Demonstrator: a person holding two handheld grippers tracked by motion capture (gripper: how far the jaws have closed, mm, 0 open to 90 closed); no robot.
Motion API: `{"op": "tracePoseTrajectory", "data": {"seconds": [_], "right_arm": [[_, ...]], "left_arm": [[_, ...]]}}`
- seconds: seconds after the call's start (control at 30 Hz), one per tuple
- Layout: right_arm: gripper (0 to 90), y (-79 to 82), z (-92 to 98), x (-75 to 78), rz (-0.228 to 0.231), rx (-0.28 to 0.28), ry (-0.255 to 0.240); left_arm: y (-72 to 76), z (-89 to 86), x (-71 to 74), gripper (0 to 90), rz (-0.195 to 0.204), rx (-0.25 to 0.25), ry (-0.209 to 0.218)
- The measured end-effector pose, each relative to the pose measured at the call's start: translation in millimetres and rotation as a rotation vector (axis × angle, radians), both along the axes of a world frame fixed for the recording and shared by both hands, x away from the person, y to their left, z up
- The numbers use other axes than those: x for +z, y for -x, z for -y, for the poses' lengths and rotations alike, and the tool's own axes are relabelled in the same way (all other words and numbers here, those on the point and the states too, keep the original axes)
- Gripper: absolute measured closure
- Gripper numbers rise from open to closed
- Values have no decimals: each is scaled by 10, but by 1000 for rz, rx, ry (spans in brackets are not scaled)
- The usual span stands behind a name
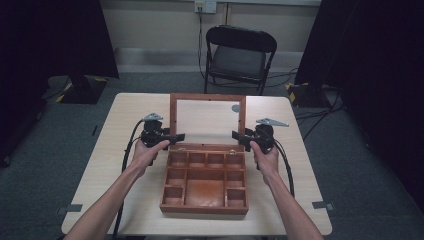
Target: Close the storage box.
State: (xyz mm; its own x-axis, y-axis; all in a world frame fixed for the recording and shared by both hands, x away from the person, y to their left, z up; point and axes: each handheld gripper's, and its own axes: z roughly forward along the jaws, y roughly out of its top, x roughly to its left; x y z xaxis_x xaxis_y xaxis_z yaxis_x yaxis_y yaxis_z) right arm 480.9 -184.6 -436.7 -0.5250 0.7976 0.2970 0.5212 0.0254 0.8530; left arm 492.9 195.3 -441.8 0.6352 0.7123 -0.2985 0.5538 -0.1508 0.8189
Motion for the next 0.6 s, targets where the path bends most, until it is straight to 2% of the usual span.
{"op": "tracePoseTrajectory", "data": {"seconds": [0.07, 0.37, 0.6], "right_arm": [[393, 12, 3, 15, 5, 6, 3], [410, 38, 39, 85, 38, 36, -8], [442, 63, 56, 113, 51, 33, -14]], "left_arm": [[7, -6, 18, 311, 1, -7, -8], [22, -30, 66, 348, 20, -14, 25], [25, -29, 75, 361, 34, -18, 37]]}}
